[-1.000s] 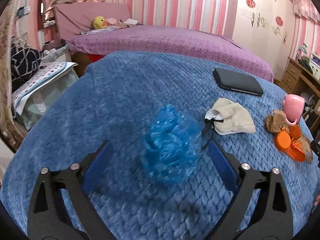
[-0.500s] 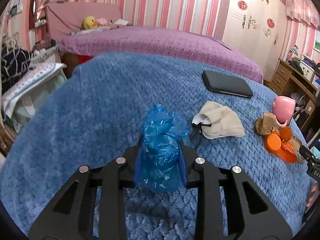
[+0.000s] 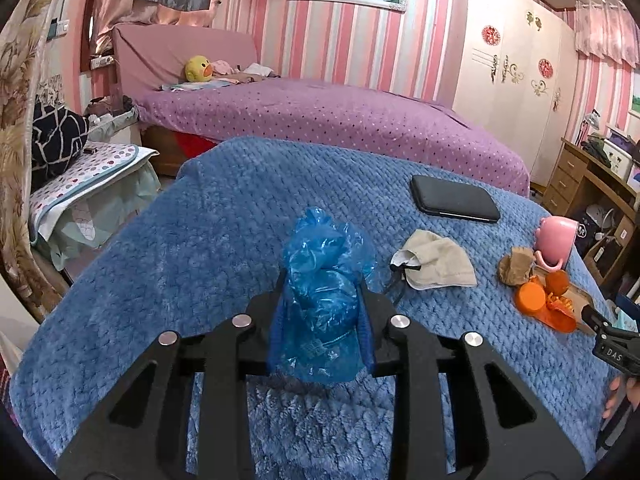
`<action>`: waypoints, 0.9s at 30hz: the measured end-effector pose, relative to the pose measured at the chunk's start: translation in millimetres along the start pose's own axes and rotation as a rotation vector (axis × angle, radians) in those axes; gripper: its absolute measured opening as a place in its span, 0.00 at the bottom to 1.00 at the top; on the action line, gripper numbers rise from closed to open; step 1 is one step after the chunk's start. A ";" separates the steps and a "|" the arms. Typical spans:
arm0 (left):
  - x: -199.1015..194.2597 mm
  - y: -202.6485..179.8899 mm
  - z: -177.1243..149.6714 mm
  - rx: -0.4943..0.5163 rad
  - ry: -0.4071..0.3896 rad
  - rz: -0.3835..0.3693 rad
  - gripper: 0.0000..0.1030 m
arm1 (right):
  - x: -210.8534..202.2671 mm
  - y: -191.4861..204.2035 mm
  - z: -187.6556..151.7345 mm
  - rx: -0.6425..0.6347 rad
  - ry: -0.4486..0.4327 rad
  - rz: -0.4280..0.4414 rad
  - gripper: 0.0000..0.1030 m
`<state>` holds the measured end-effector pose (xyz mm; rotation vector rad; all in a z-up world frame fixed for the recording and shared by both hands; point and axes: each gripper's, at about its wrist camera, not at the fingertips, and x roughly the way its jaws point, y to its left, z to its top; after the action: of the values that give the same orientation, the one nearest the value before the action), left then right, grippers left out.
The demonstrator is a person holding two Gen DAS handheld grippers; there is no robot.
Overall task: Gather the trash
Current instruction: 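Grasp the blue plastic bag with the left gripper, then grasp the orange bottle cap with the right gripper while the left gripper holds the bag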
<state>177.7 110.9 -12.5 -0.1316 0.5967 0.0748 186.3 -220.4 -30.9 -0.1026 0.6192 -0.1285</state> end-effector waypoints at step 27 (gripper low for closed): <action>11.4 3.3 1.2 -0.017 0.035 0.064 0.28 | 28.1 104.1 27.8 -0.203 0.056 0.185 0.66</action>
<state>187.4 114.7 -18.3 -0.1302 0.6351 0.1399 234.6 -120.3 -38.4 -0.2376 0.6932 0.1108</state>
